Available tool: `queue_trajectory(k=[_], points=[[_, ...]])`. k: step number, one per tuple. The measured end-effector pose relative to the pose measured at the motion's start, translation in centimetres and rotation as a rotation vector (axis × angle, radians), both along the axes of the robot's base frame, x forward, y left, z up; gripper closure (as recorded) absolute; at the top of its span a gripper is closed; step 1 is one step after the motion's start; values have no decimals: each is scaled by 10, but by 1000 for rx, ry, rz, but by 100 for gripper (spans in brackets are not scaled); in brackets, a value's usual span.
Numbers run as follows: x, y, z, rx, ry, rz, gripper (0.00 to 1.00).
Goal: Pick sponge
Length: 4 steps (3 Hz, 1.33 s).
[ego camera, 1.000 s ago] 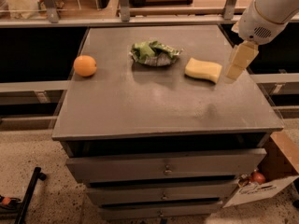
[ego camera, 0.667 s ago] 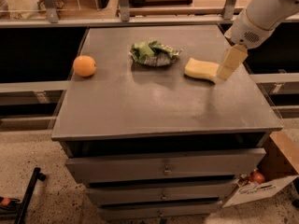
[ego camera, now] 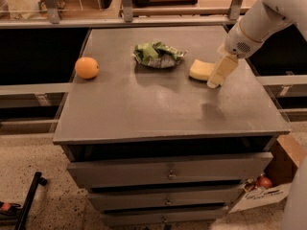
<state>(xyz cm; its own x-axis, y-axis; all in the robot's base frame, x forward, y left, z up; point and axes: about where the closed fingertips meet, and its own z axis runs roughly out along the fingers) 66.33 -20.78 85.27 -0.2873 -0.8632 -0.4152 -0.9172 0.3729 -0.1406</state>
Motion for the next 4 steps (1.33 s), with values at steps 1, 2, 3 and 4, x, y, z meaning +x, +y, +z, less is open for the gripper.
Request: queue_trajectory(k=[1, 2, 3, 4], points=[[5, 8, -15, 14, 31, 2, 41], [8, 15, -22, 23, 46, 12, 65], [9, 18, -19, 22, 43, 21, 87], [6, 14, -3, 21, 28, 30, 100]])
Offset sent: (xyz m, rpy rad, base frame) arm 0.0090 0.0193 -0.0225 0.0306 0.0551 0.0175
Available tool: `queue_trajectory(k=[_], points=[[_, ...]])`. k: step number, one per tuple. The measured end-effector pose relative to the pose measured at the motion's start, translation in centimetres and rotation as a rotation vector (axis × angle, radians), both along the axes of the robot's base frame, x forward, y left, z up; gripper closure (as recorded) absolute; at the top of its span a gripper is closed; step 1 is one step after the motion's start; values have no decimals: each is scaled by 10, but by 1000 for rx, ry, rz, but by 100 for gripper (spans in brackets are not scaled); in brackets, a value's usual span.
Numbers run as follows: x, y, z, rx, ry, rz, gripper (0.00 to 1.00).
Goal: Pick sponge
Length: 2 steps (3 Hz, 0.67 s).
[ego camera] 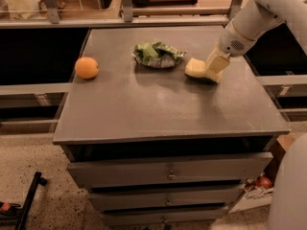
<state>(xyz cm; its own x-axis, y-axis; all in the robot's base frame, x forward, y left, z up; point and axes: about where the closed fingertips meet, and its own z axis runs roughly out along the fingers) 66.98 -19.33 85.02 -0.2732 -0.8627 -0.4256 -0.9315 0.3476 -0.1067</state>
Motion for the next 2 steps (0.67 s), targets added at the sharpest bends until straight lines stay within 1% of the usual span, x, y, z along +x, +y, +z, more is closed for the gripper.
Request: queue_trajectory(k=[2], points=[[-11, -16, 53, 10, -87, 6, 100]])
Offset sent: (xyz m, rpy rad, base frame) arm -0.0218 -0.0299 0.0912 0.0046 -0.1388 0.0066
